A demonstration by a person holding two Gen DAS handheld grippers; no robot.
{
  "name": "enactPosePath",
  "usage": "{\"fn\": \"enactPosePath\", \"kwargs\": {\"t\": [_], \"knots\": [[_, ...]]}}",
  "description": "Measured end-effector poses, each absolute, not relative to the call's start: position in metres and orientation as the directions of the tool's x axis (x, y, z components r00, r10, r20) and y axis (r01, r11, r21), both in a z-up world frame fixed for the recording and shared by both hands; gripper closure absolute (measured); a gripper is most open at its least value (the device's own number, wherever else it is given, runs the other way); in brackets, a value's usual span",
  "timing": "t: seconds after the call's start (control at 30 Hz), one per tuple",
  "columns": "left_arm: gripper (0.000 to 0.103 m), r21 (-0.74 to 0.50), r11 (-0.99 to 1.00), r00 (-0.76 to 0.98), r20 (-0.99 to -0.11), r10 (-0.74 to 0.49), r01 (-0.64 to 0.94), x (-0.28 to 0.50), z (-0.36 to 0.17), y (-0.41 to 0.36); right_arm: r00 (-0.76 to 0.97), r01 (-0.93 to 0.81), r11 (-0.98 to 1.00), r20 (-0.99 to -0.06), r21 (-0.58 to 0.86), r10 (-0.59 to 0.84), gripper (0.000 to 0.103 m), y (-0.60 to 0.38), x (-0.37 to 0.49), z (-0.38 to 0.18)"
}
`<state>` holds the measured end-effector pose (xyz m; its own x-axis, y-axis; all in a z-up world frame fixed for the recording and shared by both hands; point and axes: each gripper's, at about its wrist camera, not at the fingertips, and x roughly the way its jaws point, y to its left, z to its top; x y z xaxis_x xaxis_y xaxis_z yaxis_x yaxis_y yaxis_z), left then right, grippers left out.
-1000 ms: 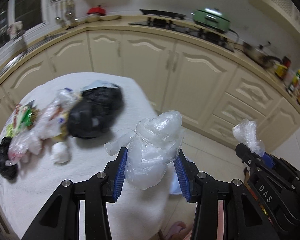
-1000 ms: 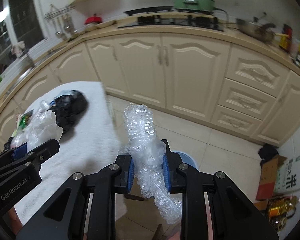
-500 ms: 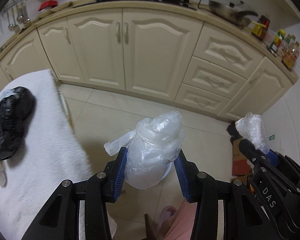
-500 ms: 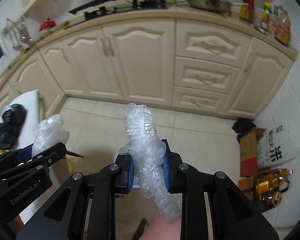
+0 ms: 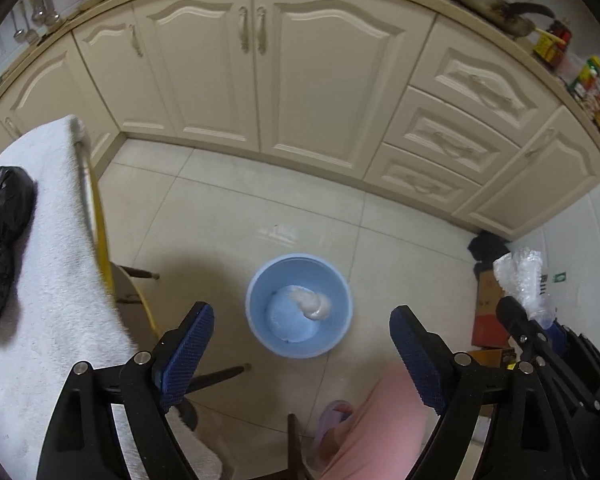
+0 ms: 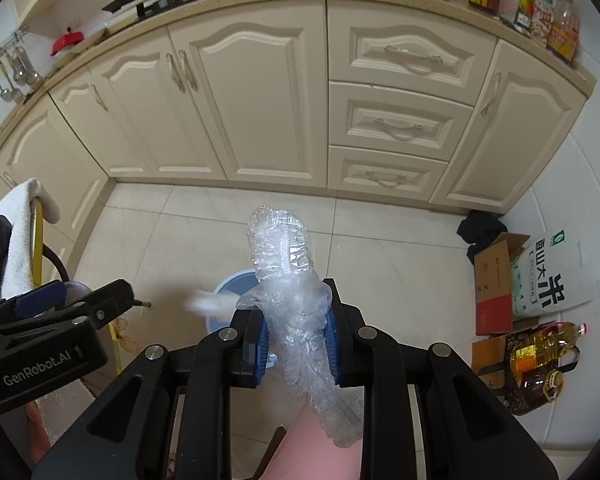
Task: Collect trash
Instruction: 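Open the right tool to drop the wrap into the blue bin, then move both tools back over the table of trash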
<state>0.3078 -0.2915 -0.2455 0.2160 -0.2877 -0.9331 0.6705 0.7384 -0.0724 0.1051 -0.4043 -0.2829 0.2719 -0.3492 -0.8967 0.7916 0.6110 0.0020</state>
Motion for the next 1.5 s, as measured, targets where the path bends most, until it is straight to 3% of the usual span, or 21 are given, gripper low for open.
{"fn": "enactPosePath", "kwargs": {"t": [0.33,0.4,0.47,0.5,1.07,1.5], "knots": [[0.016,-0.030,0.788,0.318,-0.905,-0.283,0.615,0.296,-0.221,-0.258,0.348,0.722,0.689,-0.894,0.063,-0.283,0.077,-0.388,0.143,-0.284],[0.015,-0.021,0.801,0.340,-0.899,-0.277,0.598,0.289,-0.215,-0.248,0.360,0.712,0.699,-0.891,0.071,-0.276,0.061,-0.384,0.149,-0.282],[0.012,-0.026,0.813,0.348,-0.895,-0.278,0.582,0.284,-0.209,-0.234,0.371,0.711,0.700,-0.880,0.064,-0.296,0.018,-0.380,0.152,-0.280],[0.011,-0.027,0.819,0.353,-0.894,-0.277,0.574,0.283,-0.208,-0.232,0.371,0.715,0.697,-0.873,0.051,-0.317,0.014,-0.378,0.152,-0.278],[0.010,-0.032,0.840,0.373,-0.887,-0.273,0.541,0.266,-0.182,-0.189,0.372,0.720,0.694,-0.859,0.027,-0.353,0.013,-0.362,0.142,-0.259],[0.009,-0.044,0.875,0.488,-0.816,-0.310,0.483,0.217,-0.134,-0.115,0.504,0.643,0.765,-0.775,0.042,-0.381,0.013,-0.302,0.131,-0.204]]}}
